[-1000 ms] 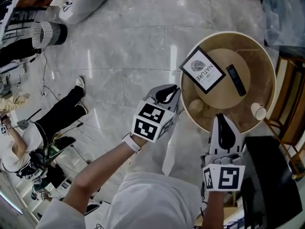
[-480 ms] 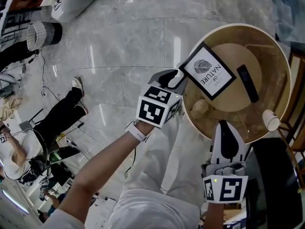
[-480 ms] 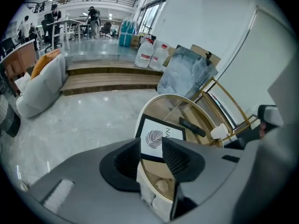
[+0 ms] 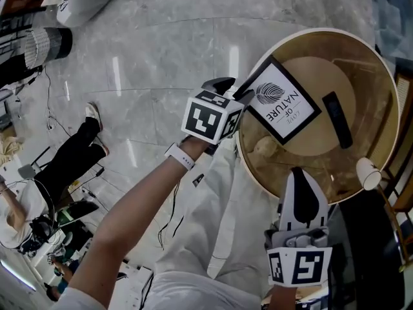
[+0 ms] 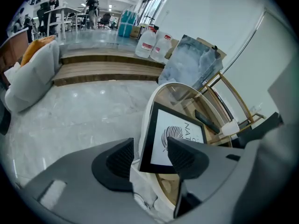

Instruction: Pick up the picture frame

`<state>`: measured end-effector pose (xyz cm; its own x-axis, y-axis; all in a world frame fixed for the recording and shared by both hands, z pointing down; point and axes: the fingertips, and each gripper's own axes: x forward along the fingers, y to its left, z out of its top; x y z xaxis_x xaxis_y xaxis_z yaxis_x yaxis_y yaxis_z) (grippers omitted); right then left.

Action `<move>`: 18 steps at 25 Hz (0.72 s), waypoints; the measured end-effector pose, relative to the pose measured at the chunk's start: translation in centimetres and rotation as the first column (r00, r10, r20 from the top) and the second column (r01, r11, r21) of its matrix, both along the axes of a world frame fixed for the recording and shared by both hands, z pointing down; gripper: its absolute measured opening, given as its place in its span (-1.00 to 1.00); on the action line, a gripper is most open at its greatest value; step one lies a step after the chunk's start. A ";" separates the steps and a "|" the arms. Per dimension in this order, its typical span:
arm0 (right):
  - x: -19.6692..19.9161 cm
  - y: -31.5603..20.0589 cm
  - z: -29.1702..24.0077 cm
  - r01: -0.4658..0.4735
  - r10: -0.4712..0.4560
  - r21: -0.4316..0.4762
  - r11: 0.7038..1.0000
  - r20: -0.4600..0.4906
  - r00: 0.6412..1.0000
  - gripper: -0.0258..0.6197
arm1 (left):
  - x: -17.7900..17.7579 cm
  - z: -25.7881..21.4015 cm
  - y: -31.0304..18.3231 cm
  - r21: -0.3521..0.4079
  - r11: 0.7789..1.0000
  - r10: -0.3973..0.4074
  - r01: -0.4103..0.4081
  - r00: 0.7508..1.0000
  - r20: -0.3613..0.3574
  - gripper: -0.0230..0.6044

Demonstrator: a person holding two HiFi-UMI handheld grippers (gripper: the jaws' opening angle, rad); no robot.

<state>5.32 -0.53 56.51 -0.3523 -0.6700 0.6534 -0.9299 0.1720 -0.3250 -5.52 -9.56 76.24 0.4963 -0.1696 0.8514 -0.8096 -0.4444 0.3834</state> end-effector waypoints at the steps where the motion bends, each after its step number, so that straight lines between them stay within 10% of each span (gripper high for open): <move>1: -0.2 0.2 0.2 0.005 -0.005 -0.005 1.000 0.002 1.000 -0.90 | 0.2 0.6 0.1 -0.014 1.000 0.001 -0.001 1.000 -0.008 -0.26; 14: -1.8 0.5 2.1 -0.008 0.009 -0.038 0.999 0.025 1.000 -0.90 | 0.5 4.0 0.1 -0.148 0.989 -0.014 -0.018 0.977 -0.211 -0.06; 18: -1.6 0.4 1.5 -0.008 0.009 -0.036 0.999 0.023 1.000 -0.90 | 1.1 3.4 0.6 -0.161 0.987 -0.013 -0.025 0.972 -0.234 -0.33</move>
<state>3.74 -0.14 58.03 -0.3620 -0.6492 0.6690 -0.9235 0.1523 -0.3520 -4.44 -8.99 79.60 0.6849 -0.0356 0.7278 -0.6868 -0.3652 0.6284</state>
